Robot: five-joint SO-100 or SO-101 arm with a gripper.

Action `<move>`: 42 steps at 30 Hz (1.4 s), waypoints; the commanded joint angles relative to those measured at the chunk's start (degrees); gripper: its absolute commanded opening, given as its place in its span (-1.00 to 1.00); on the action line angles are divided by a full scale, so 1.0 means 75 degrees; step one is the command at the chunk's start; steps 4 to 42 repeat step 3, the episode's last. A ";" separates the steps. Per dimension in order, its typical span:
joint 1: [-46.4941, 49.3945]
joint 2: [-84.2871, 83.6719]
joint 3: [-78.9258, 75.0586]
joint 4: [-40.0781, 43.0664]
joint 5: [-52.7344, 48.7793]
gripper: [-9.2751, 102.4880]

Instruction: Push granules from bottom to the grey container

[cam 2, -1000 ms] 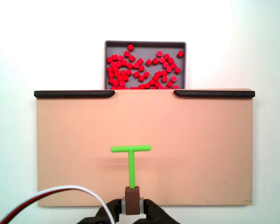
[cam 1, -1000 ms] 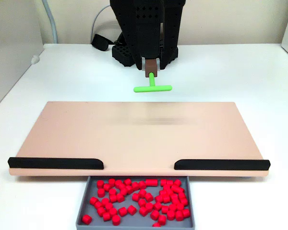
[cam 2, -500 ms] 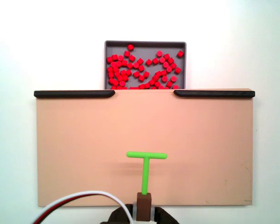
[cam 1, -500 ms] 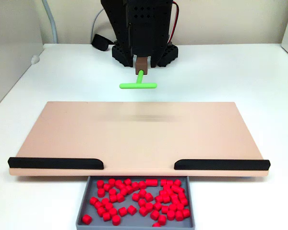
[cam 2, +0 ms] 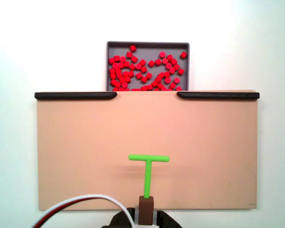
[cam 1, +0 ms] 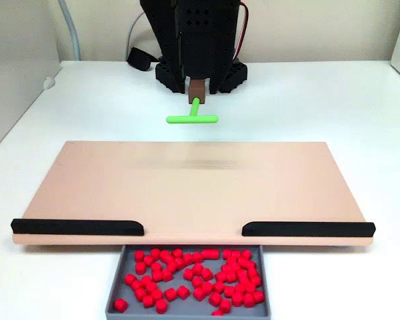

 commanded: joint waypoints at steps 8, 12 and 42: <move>0.0000 0.0000 -0.0070 -0.0035 0.0070 -0.84; 0.0000 0.0000 -0.0070 -0.0035 0.0070 -0.84; 0.0000 0.0000 -0.0070 -0.0035 0.0070 -0.84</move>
